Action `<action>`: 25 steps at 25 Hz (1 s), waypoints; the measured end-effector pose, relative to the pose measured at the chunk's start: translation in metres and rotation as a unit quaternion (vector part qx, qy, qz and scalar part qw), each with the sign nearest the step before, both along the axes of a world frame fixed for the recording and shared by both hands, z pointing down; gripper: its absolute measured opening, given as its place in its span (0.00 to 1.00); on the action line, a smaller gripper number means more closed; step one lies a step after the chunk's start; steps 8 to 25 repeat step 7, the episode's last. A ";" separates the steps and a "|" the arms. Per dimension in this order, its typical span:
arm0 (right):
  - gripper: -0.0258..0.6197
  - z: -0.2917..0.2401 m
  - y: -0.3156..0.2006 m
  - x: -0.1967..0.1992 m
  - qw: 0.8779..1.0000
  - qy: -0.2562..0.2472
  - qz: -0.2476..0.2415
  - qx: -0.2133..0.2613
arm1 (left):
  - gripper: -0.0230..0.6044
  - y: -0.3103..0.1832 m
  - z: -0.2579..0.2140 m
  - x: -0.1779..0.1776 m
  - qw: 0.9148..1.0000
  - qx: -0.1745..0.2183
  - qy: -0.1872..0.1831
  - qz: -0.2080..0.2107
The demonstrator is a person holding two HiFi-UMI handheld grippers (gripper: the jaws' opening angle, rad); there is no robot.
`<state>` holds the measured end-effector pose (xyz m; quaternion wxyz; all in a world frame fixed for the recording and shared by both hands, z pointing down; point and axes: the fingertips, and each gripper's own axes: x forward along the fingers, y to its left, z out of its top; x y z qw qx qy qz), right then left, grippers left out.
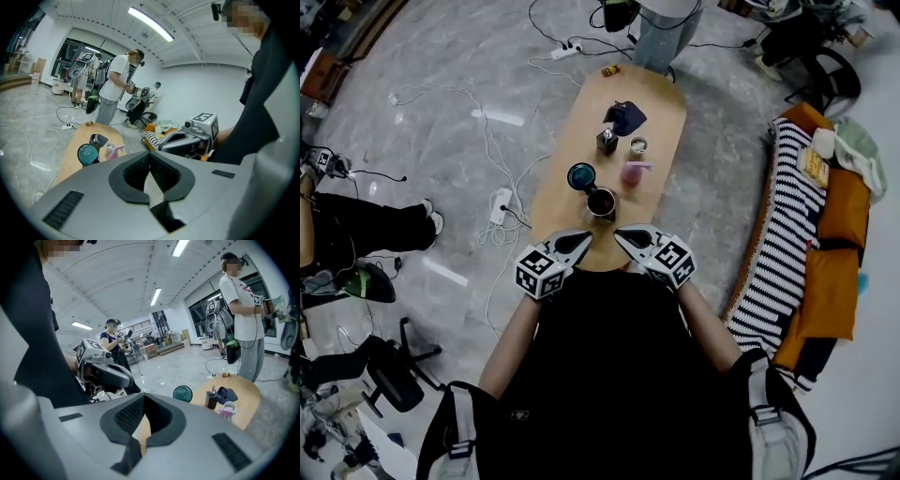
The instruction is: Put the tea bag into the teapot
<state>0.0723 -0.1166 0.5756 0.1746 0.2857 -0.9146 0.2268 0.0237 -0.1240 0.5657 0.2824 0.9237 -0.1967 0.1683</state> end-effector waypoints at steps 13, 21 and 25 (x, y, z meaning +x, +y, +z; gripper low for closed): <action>0.05 -0.002 -0.006 -0.006 1.000 0.003 -0.013 0.000 | 0.05 -0.004 -0.005 -0.005 1.000 0.001 -0.001 -0.008; 0.05 -0.002 -0.006 -0.006 1.000 0.003 -0.013 0.000 | 0.05 -0.004 -0.005 -0.005 1.000 0.001 -0.001 -0.008; 0.05 -0.002 -0.006 -0.006 1.000 0.003 -0.013 0.000 | 0.05 -0.004 -0.005 -0.005 1.000 0.001 -0.001 -0.008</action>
